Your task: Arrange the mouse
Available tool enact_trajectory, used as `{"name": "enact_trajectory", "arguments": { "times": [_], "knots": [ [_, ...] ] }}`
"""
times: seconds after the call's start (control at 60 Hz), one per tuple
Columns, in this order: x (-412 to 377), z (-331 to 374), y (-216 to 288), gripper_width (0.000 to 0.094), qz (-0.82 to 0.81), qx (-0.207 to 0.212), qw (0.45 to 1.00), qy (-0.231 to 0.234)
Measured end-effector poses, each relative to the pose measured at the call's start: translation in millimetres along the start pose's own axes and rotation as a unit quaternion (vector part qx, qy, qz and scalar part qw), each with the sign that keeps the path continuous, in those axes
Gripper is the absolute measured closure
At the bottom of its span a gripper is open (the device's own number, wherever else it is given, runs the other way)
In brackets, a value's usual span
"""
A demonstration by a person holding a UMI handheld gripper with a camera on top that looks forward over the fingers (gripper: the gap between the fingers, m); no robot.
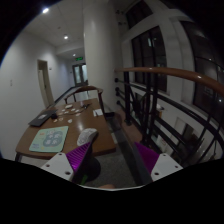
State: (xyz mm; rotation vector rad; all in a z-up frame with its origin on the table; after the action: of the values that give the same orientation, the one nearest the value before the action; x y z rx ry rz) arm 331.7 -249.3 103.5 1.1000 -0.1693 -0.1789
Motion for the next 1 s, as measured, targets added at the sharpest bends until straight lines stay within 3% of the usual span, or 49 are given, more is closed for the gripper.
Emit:
{"name": "enact_trajectory", "arguments": {
  "times": [0.433, 0.717, 0.75, 0.8, 1.0],
  "knots": [
    [-120.4, -131.4, -36.6, 0.0108, 0.064, -0.035, 0.992, 0.103],
    [-133.3, -212.6, -14.1, 0.0121, 0.082, -0.034, 0.994, 0.062],
    [-133.9, -217.2, -12.7, 0.0247, 0.079, -0.030, 0.995, 0.054],
    [-138.2, -220.5, -11.4, 0.0352, 0.068, -0.020, 0.996, 0.052],
    [-136.4, -221.0, -8.1, 0.0555, 0.023, 0.005, 0.999, 0.027]
  ]
}}
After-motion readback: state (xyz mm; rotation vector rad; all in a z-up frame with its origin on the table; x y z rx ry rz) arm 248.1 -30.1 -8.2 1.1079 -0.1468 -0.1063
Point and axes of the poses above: the point between the fingertips, and its own axes, seen from behind it with the camera up: x to the right, y up, z backward, against the way the camera looks, the point moved 1 cm from there along z, backward, against the way the camera looks, and after that the axes turned 8 degrees about z, right-handed, at the moved point
